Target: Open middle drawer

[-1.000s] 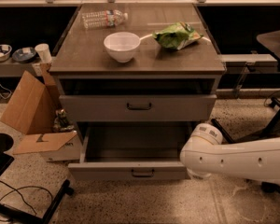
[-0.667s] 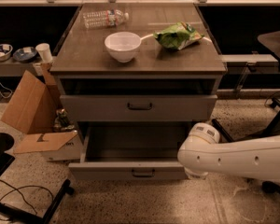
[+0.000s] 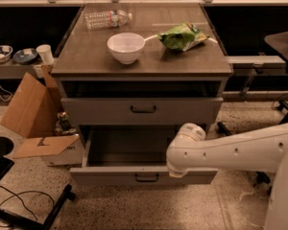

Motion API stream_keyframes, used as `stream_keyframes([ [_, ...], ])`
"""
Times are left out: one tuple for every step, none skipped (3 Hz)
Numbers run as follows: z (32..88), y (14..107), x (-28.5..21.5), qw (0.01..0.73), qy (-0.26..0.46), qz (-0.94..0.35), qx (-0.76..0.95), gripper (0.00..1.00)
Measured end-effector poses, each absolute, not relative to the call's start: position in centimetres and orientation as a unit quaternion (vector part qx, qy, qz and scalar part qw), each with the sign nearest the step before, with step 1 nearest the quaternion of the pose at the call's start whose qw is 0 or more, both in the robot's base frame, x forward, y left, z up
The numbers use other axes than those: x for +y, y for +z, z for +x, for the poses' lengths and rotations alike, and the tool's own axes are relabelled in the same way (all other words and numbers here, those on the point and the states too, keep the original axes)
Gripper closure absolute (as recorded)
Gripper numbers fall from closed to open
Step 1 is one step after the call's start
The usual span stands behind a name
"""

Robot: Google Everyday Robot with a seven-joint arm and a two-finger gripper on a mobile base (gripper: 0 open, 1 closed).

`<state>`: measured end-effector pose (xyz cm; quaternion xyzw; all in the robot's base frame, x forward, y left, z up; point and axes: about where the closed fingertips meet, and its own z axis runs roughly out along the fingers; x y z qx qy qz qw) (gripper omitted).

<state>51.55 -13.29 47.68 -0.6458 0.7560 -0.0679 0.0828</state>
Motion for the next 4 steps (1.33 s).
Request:
stream_keyframes([
  [53.1, 46.0, -10.2, 0.095, -0.044, -0.664, 0.741, 0.13],
  [53.2, 45.7, -10.0, 0.095, -0.042, -0.665, 0.74, 0.0],
  [53.1, 44.9, -9.7, 0.092, -0.033, -0.666, 0.74, 0.0],
  [53.1, 44.9, -9.7, 0.092, -0.032, -0.666, 0.74, 0.0],
])
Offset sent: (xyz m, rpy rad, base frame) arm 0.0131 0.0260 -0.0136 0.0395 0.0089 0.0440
